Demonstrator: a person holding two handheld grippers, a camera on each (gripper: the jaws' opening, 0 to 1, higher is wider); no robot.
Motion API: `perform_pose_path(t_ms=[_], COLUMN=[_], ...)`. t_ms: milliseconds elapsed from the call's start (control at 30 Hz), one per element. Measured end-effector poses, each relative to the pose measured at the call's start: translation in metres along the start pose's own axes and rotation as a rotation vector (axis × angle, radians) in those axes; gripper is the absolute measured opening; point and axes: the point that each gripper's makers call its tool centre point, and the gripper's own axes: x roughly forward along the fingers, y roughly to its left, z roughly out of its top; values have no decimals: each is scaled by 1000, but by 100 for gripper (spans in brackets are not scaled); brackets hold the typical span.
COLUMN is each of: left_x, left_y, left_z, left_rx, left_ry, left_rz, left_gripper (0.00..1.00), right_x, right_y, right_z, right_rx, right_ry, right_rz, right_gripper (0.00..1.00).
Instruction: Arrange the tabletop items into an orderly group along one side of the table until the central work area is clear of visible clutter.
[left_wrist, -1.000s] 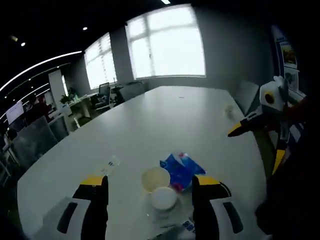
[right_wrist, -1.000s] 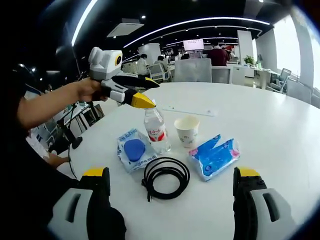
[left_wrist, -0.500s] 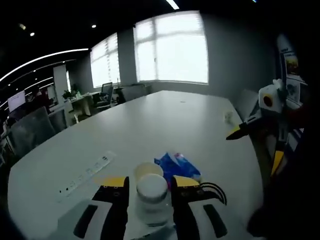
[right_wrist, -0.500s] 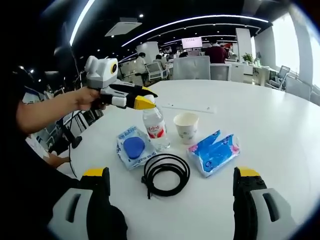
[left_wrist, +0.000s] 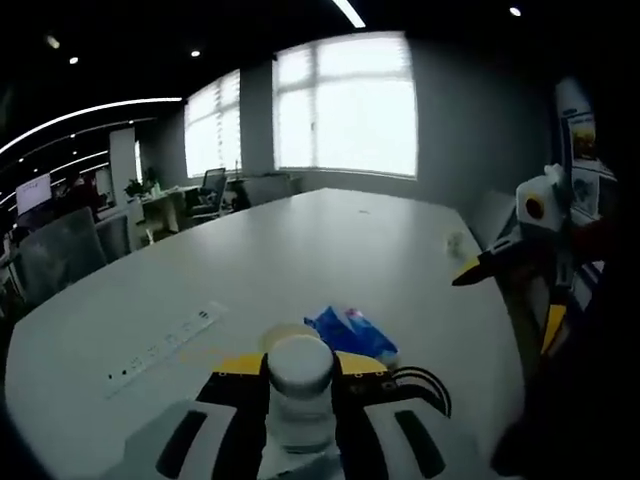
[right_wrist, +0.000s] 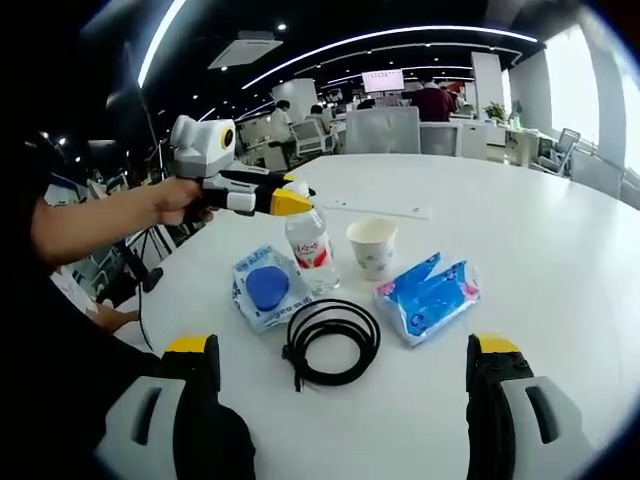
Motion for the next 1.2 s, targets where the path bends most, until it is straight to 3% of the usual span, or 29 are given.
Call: perform_pose_path(t_ms=[333, 700, 933, 1200], left_x=[0, 0, -7, -23], left_y=[-1, -3, 8, 39], left_z=[1, 1, 1, 4], left_rx=[-3, 51, 50, 12], left_ry=[8, 37, 49, 39], left_rz=[-10, -78, -91, -51], left_gripper=[21, 20, 20, 20], right_x=[1, 0, 0, 4], right_y=[-1, -7, -9, -7], right_z=[-1, 5, 7, 11], right_rx=[0, 13, 17, 3], right_ry=[3, -20, -27, -22], right_rz=[-2, -14, -16, -7], right_gripper=[100, 100, 100, 100])
